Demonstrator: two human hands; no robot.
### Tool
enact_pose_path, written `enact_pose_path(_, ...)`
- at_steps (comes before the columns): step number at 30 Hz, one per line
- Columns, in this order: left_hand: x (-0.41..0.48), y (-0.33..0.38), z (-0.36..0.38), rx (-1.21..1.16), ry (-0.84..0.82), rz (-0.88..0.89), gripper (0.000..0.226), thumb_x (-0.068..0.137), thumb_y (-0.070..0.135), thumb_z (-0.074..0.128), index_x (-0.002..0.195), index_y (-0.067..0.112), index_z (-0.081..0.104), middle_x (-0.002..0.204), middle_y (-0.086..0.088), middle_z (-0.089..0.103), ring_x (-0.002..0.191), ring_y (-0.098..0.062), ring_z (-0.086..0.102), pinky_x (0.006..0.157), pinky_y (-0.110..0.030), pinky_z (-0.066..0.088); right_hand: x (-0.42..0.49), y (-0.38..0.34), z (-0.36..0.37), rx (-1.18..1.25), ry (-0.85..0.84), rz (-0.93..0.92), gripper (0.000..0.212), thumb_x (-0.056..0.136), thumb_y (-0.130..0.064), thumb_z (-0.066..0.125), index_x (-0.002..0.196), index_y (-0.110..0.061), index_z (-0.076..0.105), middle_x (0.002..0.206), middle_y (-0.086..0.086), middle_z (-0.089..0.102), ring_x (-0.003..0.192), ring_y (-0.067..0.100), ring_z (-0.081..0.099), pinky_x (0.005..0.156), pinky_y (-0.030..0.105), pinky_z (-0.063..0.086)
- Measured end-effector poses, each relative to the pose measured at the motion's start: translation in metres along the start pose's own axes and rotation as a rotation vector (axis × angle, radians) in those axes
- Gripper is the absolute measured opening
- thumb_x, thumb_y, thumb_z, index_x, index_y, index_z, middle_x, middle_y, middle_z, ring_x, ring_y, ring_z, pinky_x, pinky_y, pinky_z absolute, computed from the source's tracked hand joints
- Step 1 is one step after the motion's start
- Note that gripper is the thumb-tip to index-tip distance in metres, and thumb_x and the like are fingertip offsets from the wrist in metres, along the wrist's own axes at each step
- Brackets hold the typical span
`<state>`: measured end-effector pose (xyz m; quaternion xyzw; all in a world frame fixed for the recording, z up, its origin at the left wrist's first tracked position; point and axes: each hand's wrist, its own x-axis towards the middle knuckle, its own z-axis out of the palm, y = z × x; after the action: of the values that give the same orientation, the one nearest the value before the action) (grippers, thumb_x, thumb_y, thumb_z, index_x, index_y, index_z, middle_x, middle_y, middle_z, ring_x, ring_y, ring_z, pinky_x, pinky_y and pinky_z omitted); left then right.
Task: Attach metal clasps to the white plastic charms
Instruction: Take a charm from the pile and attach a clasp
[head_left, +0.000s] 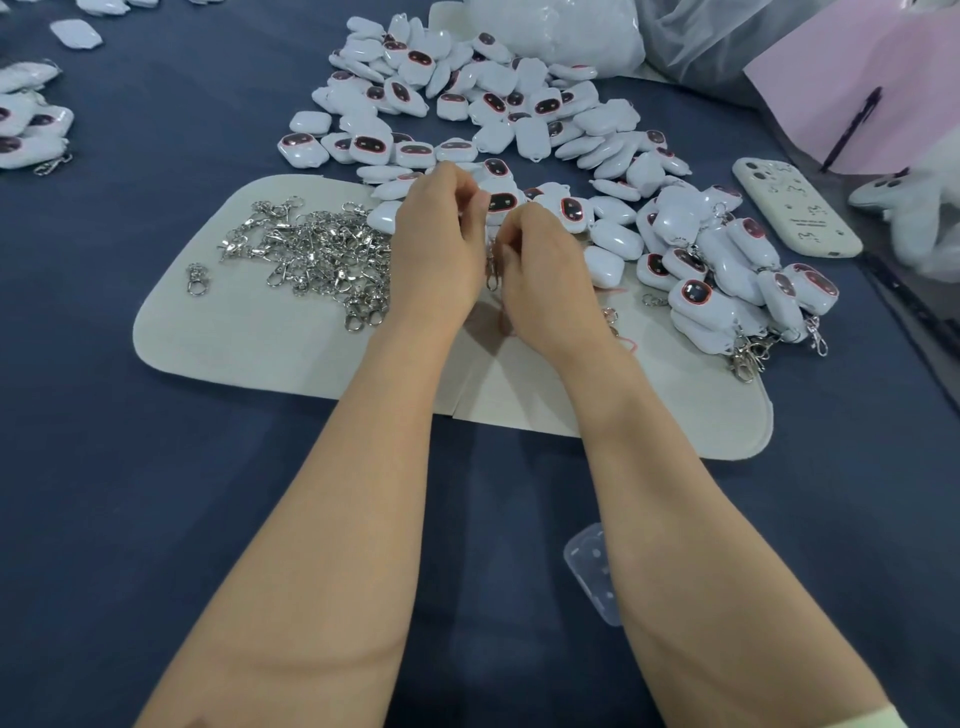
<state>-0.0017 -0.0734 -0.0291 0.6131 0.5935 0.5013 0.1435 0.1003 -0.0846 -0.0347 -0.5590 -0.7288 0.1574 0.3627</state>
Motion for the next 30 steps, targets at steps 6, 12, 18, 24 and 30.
enact_pose_path(6,0.0,0.003,0.0,-0.015,0.003,0.021,0.017,0.096,0.013,0.047,0.101,0.0,0.058,0.1,-0.01,0.062,0.091,-0.021,0.054,0.079,-0.027,0.04,0.002,-0.003,-0.001,0.022,0.025,0.019,0.014,0.088,0.004,0.042,0.095,-0.001,0.053,0.095,0.015,0.058,0.085,0.026,0.052,0.072,0.028,0.036)
enact_pose_path(12,0.001,0.006,0.001,-0.279,0.031,-0.194,0.007,0.098,0.018,0.049,0.095,0.014,0.053,0.078,0.017,0.052,0.072,0.003,0.05,0.069,-0.006,0.038,0.001,-0.01,-0.001,0.245,0.142,0.059,0.013,0.09,0.003,0.047,0.099,-0.001,0.055,0.094,0.004,0.058,0.082,0.018,0.055,0.076,0.025,0.044)
enact_pose_path(18,0.004,0.006,0.006,-0.623,-0.001,-0.448,0.012,0.098,0.02,0.049,0.096,0.011,0.056,0.089,-0.003,0.058,0.081,-0.017,0.059,0.073,-0.034,0.057,-0.001,-0.014,-0.001,0.457,0.25,0.083,0.018,0.088,0.004,0.052,0.091,-0.014,0.052,0.082,-0.011,0.057,0.075,0.008,0.056,0.075,0.022,0.05)
enact_pose_path(24,0.005,0.005,0.004,-0.604,0.025,-0.457,0.014,0.098,0.019,0.049,0.086,0.014,0.053,0.079,0.002,0.053,0.069,-0.01,0.054,0.056,-0.019,0.052,0.0,-0.013,-0.003,0.527,0.282,0.105,0.024,0.088,0.003,0.056,0.086,-0.02,0.05,0.081,-0.007,0.059,0.079,0.014,0.061,0.081,0.03,0.053)
enact_pose_path(30,0.004,0.007,-0.005,-0.367,-0.074,-0.318,0.015,0.096,0.022,0.051,0.094,0.014,0.063,0.083,0.011,0.058,0.085,-0.011,0.056,0.088,-0.042,0.053,0.002,-0.009,-0.004,0.527,0.276,0.137,0.016,0.089,0.001,0.057,0.089,-0.015,0.054,0.081,-0.007,0.06,0.078,0.01,0.061,0.081,0.029,0.053)
